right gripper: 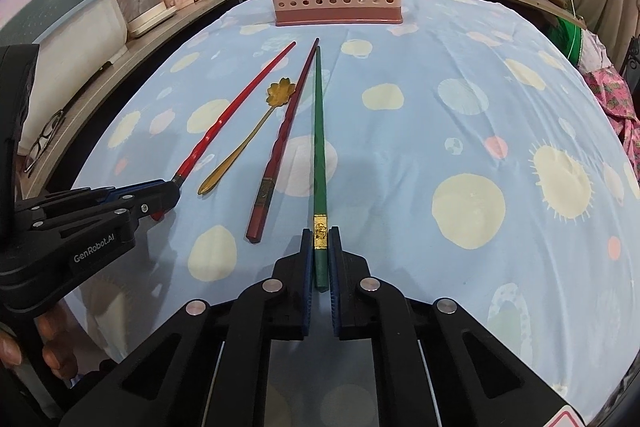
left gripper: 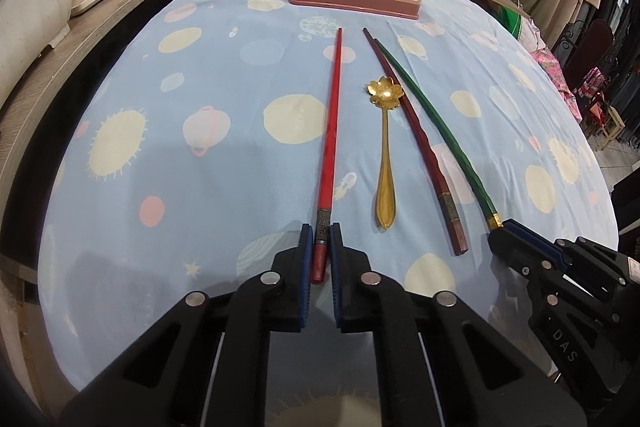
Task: Organize utensils
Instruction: 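Close the right gripper on the green chopstick while the left grasps the red chopstick, then lift both chopsticks and carry them over the pink basket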
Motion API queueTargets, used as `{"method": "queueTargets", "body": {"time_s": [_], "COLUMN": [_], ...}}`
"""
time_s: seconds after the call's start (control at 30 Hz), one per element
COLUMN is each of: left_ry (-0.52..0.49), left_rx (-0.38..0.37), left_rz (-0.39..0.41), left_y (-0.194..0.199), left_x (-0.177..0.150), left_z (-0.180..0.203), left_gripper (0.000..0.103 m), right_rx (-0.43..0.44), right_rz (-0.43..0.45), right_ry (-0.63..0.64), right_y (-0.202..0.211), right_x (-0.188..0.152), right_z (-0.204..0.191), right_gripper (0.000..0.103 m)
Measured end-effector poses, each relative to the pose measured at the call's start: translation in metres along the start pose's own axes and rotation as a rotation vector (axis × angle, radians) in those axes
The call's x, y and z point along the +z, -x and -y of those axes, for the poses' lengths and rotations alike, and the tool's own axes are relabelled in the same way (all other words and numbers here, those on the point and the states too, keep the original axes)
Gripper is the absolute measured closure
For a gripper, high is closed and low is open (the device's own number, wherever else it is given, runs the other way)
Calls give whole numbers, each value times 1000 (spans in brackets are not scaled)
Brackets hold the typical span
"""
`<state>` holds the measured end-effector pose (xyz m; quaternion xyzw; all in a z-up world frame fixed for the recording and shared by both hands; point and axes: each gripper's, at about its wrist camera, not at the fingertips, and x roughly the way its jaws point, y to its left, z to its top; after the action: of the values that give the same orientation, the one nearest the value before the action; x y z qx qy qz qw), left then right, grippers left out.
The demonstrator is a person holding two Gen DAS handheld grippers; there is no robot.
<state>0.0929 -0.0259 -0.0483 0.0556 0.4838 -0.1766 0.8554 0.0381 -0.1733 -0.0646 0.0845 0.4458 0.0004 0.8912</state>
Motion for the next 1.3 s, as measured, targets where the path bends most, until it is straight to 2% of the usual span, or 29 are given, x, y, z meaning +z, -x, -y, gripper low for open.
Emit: {"method": "queueTargets", "body": {"time_s": [0.23,0.6,1.3], "left_ry": [21,63,79], "left_rx": [-10,-31,-41], "left_rz": [10,80,325], "left_y": [10,45,121], "left_x": [1,17,95], "left_z": [-3,-11,-17], "left_gripper": [96,96,96], "right_rx": [1,14,58], "right_rz": [18,104,366], "right_ry": [-7,-48,-150], "right_y": [7,39,120], "right_x": [3,19,101], "right_z": [2,13,46], "right_gripper": [96,96,96]}}
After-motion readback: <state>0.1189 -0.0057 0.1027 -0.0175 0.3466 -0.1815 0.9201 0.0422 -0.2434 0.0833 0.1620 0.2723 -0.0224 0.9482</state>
